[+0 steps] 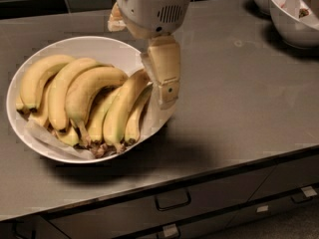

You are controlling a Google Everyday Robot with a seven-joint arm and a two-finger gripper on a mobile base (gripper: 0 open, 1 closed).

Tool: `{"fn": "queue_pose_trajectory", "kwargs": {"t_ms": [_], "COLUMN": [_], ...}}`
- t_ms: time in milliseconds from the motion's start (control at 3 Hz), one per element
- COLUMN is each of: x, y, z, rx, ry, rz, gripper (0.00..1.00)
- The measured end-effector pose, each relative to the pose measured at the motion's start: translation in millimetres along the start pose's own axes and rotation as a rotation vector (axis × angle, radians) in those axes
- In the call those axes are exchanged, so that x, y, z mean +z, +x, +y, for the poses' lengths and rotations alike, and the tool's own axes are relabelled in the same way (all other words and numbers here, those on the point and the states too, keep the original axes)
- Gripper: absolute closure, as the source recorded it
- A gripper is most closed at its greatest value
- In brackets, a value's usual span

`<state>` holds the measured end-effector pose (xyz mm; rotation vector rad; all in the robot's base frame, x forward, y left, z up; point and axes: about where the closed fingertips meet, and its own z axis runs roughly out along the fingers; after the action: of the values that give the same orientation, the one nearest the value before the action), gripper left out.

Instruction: Pick banana from white bowl

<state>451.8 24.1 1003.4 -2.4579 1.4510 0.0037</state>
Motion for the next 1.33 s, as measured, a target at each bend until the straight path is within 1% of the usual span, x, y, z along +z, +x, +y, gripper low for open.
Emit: {"fn": "queue_pose_trajectory", "kwargs": {"t_ms": [333,667,1000,1333], "x": [21.5,21.4,20.3,9.1], "y": [-45.2,-45.3,-54.6,-73.3], "z": [-29.8,-29.9,-39.0,-52.0], "rx": [-0.144,-0.144,-0.159,-0.207], "ry": [-0.02,-0.019,0.003,0.007], "rz": [-0.052,-0.052,-0.066,-0.082], "gripper": [0.0,0.0,0.13,0.32]}}
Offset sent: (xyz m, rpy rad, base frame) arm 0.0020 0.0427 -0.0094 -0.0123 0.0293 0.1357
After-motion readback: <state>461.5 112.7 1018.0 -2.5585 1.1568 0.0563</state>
